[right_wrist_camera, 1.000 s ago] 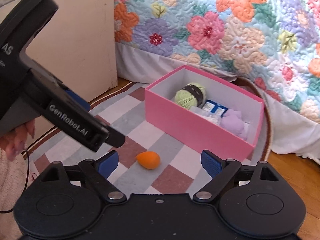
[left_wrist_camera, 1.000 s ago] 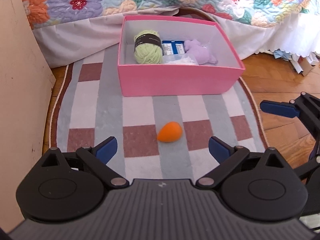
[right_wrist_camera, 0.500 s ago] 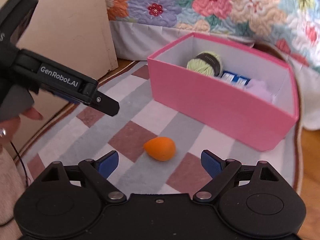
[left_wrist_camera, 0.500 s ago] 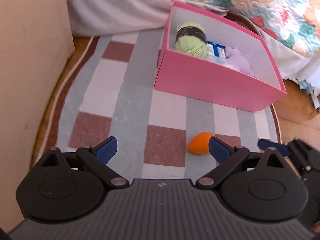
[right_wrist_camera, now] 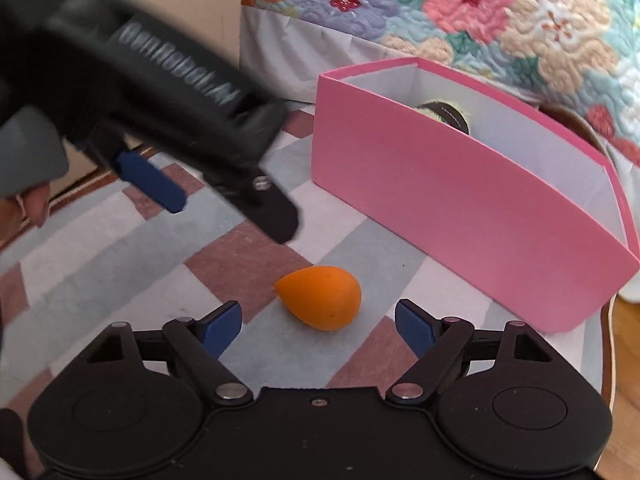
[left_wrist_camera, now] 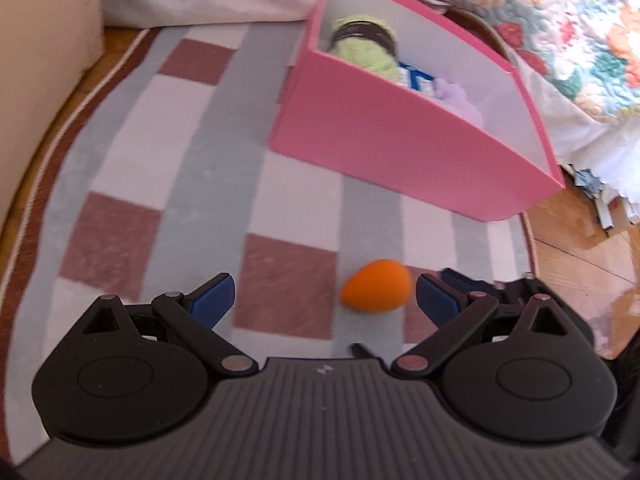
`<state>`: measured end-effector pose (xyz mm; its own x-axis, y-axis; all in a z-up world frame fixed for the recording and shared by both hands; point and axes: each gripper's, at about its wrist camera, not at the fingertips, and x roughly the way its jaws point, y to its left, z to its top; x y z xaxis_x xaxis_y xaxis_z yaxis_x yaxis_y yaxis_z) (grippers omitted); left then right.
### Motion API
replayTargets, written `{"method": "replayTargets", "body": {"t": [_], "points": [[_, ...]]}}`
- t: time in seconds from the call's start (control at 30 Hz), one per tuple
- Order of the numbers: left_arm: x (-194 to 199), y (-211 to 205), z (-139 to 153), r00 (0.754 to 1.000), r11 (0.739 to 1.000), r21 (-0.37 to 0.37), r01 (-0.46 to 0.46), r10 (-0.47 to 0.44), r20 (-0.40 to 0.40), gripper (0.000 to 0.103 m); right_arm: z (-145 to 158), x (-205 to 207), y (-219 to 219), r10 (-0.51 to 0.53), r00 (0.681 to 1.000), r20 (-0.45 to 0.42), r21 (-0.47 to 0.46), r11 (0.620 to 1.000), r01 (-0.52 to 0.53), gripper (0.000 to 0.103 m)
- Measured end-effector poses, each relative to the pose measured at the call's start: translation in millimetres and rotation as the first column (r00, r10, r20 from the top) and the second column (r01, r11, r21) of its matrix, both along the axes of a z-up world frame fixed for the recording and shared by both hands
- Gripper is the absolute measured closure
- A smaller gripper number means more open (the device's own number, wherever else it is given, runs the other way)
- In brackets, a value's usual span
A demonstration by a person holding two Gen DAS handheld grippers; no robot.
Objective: Organize objects
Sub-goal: 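Move the open left gripper down to the orange sponge, then close the left gripper on the orange sponge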
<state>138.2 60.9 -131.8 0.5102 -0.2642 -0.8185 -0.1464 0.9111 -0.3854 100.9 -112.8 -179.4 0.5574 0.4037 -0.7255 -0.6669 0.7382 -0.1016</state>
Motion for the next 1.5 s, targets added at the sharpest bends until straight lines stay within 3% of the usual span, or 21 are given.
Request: {"method": "replayTargets", "body": {"t": [0.13,0.27,0.4,0.57,0.63,0.83,1.0,1.5], "points": [[2.1,-12.9,-6.3,1.000,1.000,-0.005,0.025,-0.025,0.000,0.007,-6.4,-0.6,0.1,0.000,1.000,0.023,0.001,1.000,0.000,0.017],[5.2,-15.2,-16.2,0.999,1.000,0.006,0.008,-0.007,-0.033,0.009,-11.5,2.9,-2.4,0.000,1.000,-0.017,0.048,0.999,0.000,0.017],[6.0,-9.7,-18.6,1.000,0.999,-0.037,-0.016,0.016,-0.016,0.010,-12.6,7.4,-3.8,-0.017,0.999,-0.033,0.090,0.996,0.020,0.018],[6.3,-9.2,-21.3,1.000,0.993,-0.118,-0.020,0.019,-0.008,0.025,-14.5,12.3,-3.0,-0.035,0.999,-0.036,0.096,0.995,0.039,0.033],[4.0,-10.9,-21.9,1.000,0.992,-0.122,-0.019,0.018,-0.004,0.027,-16.0,13.8,-4.6,-0.052,0.997,-0.049,0.106,0.993,0.057,0.035],[4.4,-9.1,-31.5,0.999,0.987,-0.157,-0.037,0.034,-0.026,0.051,-17.3,10.4,-5.9,-0.075,0.996,-0.054,0.115,0.990,0.080,0.050],[6.5,-12.6,-34.4,0.999,0.984,-0.176,-0.032,0.031,-0.008,0.065,-18.8,9.9,-6.8,-0.085,0.995,-0.054,0.120,0.989,0.091,0.053],[6.6,-22.4,-25.3,0.999,0.990,-0.141,0.024,-0.021,0.025,0.067,-13.9,6.3,-5.2,-0.102,0.994,-0.030,0.085,0.991,0.105,0.053]]}}
